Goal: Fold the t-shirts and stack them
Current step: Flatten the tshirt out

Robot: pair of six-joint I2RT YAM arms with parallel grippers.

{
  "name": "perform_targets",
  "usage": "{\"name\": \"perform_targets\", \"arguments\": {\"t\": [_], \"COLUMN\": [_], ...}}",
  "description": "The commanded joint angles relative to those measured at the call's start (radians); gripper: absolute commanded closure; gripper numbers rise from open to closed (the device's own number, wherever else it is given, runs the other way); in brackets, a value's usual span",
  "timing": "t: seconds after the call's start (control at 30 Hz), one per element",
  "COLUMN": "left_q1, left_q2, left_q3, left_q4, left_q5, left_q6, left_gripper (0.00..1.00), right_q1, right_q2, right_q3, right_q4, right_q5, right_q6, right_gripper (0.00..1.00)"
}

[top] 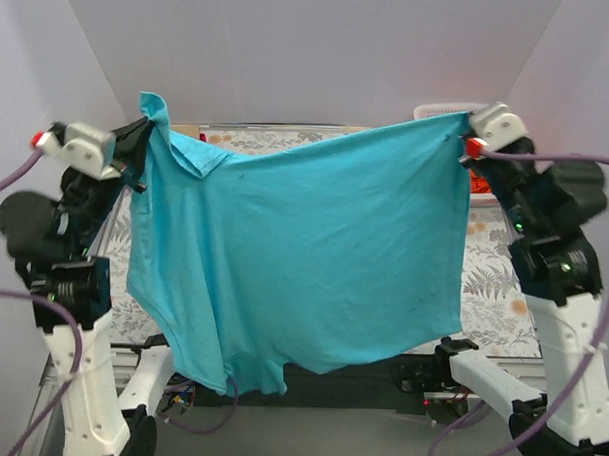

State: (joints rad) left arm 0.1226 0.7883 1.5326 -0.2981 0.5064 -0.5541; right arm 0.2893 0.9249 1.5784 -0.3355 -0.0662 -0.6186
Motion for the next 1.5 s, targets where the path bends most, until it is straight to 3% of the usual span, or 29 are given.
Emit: {"name": "perform_targets", "arguments": {"t": [0.0, 0.2, 0.37, 0.5, 0.7, 0.87, 1.0, 1.13, 1.17, 1.2, 1.33, 1.37, 1.4, 1.47], "left_q1": [0.005, 0.005, -0.007, -0.040, -0.080, -0.084, -0.109, -0.161, -0.164, -0.161, -0.124, -0.073, -0.020, 0.021], "left_q2": [0.107, 0.247, 0.478, 0.722, 1.106, 1.333, 1.459, 1.496, 1.494, 1.487, 1.381, 1.317, 1.207, 1.136], "left_q3": [-0.141, -0.408, -0.483, -0.422, -0.192, 0.079, 0.202, 0.241, 0.242, 0.244, 0.225, 0.219, 0.178, 0.131], "left_q4": [-0.059, 0.100, 0.223, 0.286, 0.327, 0.266, 0.234, 0.205, 0.189, 0.182, 0.102, 0.038, -0.078, -0.158], "left_q5": [0.026, 0.090, 0.096, 0.066, -0.025, -0.086, -0.156, -0.224, -0.229, -0.227, -0.148, -0.143, -0.103, -0.094], "left_q6": [0.034, 0.048, 0.077, 0.069, 0.074, 0.045, 0.089, 0.146, 0.138, 0.125, 0.016, 0.000, 0.002, 0.017], "left_gripper": [1.00, 1.00, 1.00, 1.00, 1.00, 1.00, 1.00, 0.97, 0.80, 0.74, 0.54, 0.53, 0.53, 0.53], "right_q1": [-0.004, -0.002, -0.002, -0.004, -0.007, -0.033, -0.035, -0.038, -0.038, -0.032, -0.027, -0.026, -0.021, -0.018], "right_q2": [0.072, 0.192, 0.374, 0.593, 0.860, 0.979, 1.022, 1.040, 1.049, 1.074, 1.076, 1.054, 0.999, 0.955], "right_q3": [-0.145, -0.409, -0.532, -0.488, -0.325, -0.199, -0.164, -0.161, -0.143, -0.094, 0.021, 0.038, 0.079, 0.072], "right_q4": [0.073, 0.245, 0.390, 0.474, 0.475, 0.469, 0.455, 0.425, 0.393, 0.338, 0.189, 0.155, 0.042, -0.014], "right_q5": [0.000, -0.018, -0.005, 0.042, 0.123, 0.147, 0.178, 0.206, 0.212, 0.230, 0.256, 0.244, 0.182, 0.131], "right_q6": [-0.049, -0.081, -0.108, -0.110, -0.130, -0.125, -0.151, -0.181, -0.184, -0.169, -0.092, -0.063, -0.031, -0.024], "right_gripper": [0.99, 0.99, 0.99, 0.99, 0.99, 0.99, 0.99, 0.99, 0.99, 0.85, 0.54, 0.48, 0.47, 0.47]}}
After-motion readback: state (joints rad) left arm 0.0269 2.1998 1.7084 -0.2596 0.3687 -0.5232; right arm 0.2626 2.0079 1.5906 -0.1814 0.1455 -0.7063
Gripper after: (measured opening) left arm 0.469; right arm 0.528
